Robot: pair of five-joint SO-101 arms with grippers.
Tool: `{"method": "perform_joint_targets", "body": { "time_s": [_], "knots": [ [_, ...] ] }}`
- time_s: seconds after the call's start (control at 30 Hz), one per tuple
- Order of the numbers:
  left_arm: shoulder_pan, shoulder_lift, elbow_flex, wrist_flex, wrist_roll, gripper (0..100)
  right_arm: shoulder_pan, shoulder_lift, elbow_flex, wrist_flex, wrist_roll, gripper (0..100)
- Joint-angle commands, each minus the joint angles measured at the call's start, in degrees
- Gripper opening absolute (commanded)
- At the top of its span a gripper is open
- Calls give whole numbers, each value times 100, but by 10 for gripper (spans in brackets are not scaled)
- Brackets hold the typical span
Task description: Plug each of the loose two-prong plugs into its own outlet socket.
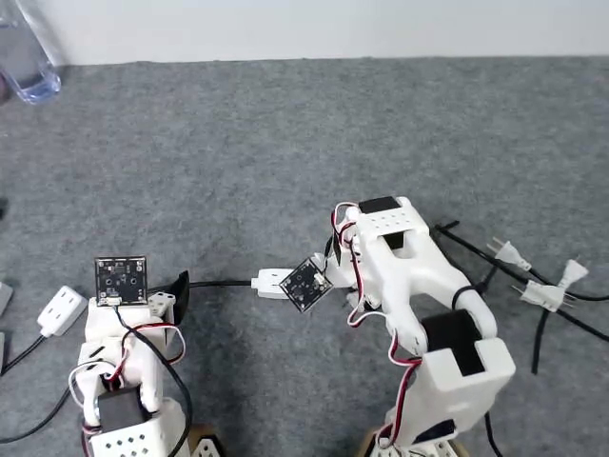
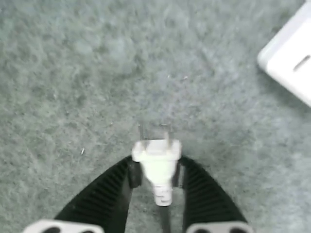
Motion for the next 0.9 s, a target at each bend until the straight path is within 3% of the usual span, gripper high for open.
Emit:
{"method": "perform_joint_targets", "body": {
  "time_s": [0.0,0.17,0.23,0.33,0.47,0.63,0.8,0.87],
  "knots": [
    [-9,-88,-31,-132,-44,313,101,66,9,119,114,6],
    [-9,-88,-31,-123,-44,313,136,66,9,119,62,8],
    [-9,-88,-31,-132,-44,313,101,57,-9,57,-281,8],
    [-9,-88,-31,-149,-26,313,-110,31,-18,-180,-1152,8],
    [-9,-97,-31,-149,-9,313,-338,-101,-18,-760,-2875,8],
    [-9,-97,-57,-176,0,313,-374,-848,62,-787,-4299,8],
    [26,-97,-48,-360,9,313,-488,-2000,527,-611,-5178,8],
    [334,-97,-40,-360,9,313,-611,-2440,782,-593,-5538,8]
  ]
}}
